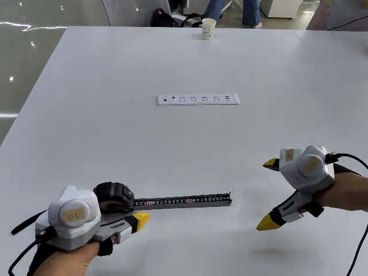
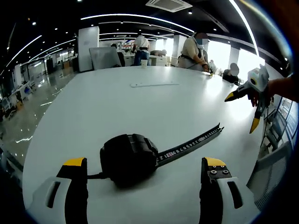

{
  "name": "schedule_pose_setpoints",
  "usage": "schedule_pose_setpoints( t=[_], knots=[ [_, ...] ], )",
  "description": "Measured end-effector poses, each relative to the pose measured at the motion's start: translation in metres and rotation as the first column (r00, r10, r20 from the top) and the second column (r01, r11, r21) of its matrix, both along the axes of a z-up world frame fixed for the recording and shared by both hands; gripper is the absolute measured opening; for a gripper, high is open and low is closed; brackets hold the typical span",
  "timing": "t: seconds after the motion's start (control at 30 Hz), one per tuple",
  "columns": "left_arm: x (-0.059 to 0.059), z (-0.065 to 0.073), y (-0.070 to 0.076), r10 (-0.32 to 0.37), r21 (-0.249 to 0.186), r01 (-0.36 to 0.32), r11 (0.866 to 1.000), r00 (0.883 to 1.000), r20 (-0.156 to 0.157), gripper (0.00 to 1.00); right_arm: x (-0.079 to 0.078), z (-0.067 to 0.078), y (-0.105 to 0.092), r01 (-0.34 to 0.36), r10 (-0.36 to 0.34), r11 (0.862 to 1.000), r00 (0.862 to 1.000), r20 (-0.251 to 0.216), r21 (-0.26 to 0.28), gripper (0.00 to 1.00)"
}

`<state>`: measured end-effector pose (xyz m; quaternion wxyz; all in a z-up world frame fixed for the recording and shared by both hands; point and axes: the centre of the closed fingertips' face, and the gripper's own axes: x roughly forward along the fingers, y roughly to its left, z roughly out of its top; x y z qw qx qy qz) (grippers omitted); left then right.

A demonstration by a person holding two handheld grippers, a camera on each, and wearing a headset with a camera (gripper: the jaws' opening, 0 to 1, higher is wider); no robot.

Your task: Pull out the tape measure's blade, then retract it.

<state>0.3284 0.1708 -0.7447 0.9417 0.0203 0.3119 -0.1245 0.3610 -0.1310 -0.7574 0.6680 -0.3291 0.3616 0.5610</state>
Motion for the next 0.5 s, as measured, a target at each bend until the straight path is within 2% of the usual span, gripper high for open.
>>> schedule_pose_setpoints(
  t=[0.07,0.17,0.5],
  knots=[
    [0.003,0.0,0.0,0.006,0.008,-0.007,1.0,1.0,0.012,0.99,0.001,-0.005,0.001,-0.017,0.017,1.0,1.0,0.0,-0.018,0.99],
    [0.008,-0.001,-0.003,0.015,-0.018,-0.015,1.0,1.0,0.02,0.99,0.001,-0.01,0.006,-0.028,0.028,0.999,0.999,-0.016,-0.026,0.99],
    [0.019,-0.007,-0.005,0.03,-0.032,-0.029,0.999,0.999,0.021,0.99,0.012,-0.019,0.022,-0.056,0.055,0.998,0.998,-0.032,-0.031,0.99]
  ],
)
